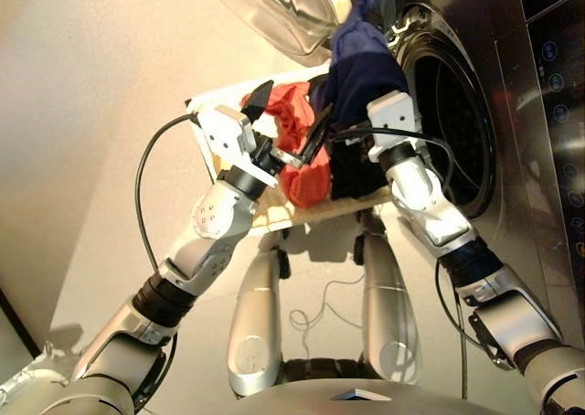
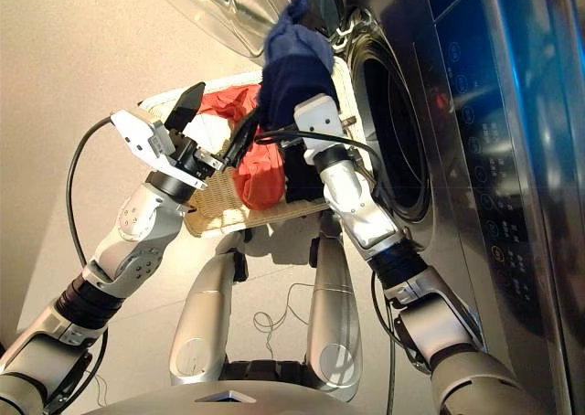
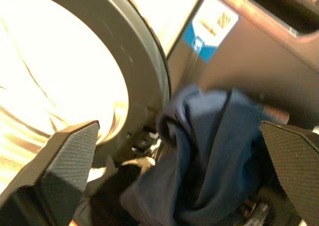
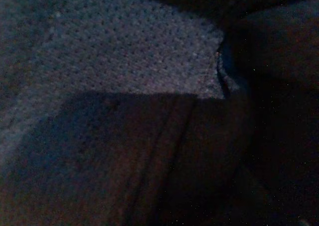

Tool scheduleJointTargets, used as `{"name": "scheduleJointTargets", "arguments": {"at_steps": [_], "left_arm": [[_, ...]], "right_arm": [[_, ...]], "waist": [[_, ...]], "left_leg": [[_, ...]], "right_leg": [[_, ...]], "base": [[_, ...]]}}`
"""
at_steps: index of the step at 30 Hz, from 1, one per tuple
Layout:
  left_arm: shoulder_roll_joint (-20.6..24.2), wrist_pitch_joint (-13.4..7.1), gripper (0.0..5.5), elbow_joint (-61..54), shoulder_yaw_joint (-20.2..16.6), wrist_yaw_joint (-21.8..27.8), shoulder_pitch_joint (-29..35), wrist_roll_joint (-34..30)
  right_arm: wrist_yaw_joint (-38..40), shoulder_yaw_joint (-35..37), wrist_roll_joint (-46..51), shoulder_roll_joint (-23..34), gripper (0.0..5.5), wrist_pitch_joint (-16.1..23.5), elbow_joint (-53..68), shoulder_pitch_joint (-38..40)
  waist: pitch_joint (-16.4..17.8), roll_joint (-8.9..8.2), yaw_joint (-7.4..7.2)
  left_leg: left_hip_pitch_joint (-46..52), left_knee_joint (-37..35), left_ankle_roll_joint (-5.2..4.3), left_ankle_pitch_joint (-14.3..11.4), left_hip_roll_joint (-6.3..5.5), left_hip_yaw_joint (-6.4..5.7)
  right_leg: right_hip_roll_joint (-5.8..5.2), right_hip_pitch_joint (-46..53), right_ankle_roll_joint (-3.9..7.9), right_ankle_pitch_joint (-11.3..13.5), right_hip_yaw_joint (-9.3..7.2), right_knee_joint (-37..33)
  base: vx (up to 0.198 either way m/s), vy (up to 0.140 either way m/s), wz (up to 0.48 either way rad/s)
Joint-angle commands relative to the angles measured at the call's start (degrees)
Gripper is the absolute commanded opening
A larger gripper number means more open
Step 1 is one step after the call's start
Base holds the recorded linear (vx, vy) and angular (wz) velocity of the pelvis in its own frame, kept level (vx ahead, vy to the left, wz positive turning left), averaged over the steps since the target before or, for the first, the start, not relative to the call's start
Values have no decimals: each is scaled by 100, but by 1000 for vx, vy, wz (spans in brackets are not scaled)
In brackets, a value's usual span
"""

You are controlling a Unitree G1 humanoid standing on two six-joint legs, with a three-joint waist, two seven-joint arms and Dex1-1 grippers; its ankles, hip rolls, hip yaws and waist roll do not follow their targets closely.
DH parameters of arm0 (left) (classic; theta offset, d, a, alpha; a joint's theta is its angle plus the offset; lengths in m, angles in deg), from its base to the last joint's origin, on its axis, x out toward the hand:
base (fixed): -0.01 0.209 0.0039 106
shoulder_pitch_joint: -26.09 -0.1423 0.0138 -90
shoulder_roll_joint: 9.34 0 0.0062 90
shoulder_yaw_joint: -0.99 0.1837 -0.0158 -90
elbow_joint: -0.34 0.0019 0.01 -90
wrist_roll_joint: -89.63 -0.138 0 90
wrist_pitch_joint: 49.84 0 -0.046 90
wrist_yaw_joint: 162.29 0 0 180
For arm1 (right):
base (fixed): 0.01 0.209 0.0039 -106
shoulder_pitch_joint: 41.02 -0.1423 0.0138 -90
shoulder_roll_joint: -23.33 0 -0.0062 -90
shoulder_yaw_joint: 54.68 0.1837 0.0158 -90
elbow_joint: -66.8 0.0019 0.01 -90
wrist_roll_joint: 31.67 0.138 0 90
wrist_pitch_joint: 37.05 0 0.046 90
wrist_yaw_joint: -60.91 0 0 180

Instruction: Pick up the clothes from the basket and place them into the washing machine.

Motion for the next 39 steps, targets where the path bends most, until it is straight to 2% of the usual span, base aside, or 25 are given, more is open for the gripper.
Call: {"name": "scheduleJointTargets", "arguments": {"at_steps": [1, 4, 7, 14, 21, 28, 34, 39], "left_arm": [[-31, -623, 550, -690, -81, -120, -60, -208], [-197, -782, 550, -607, -96, -237, -70, -181], [-282, -869, 550, -540, -79, -306, -91, -172], [-298, -920, 550, -555, -10, -454, 39, -253], [-308, -898, 550, -599, 137, -573, 171, -259], [-335, -964, 550, -669, 179, -602, 256, -100], [-272, -887, 550, -637, 311, -506, 202, 39], [-158, -848, 550, -706, 353, -527, 220, 41]], "right_arm": [[727, 395, -226, -143, 0, 772, 98, -180], [1214, 782, -16, -204, 0, 1025, -376, -135], [1449, 942, 38, -159, 0, 1086, -836, -49], [1843, 1228, 191, -25, 0, 1099, -1683, -120], [2357, 1811, 890, 90, 0, 1324, -2503, -628], [2628, 2194, 1435, 810, 0, 1215, -3629, -1349], [2464, 2108, 1836, 1608, 0, 1017, -4366, -1954], [2517, 2131, 2275, 2123, 0, 1071, -4532, -2409]], "waist": [[-185, 202, 14], [-190, 264, 48], [-193, 290, 66], [-149, 307, 105], [-130, 366, 184], [-151, 462, 294], [-145, 503, 365], [-161, 515, 388]], "left_leg": [[-280, 270, -111, -22, 22, -314], [-285, 262, -118, -23, -1, -343], [-293, 279, -122, -30, -8, -365], [-427, 403, -131, -57, 1, -438], [-589, 508, -141, -81, 20, -490], [-842, 674, -139, -141, -3, -547], [-1100, 848, -141, -178, -11, -557], [-1281, 934, -139, -196, -12, -543]], "right_leg": [[-341, 486, 703, -36, 276, -444], [-368, 492, 715, -56, 246, -431], [-391, 491, 719, -76, 214, -402], [-396, 413, 693, -142, 173, -264], [-410, 292, 678, -198, 138, -160], [-430, 53, 656, -276, 147, 55], [-434, -219, 660, -304, 183, 237], [-460, -416, 662, -298, 197, 327]], "base": [[0, 0, 0], [0, 0, 0], [0, 0, 0], [0, 0, 0], [0, 0, 0], [0, 0, 0], [0, 0, 0], [0, 0, 0]]}}
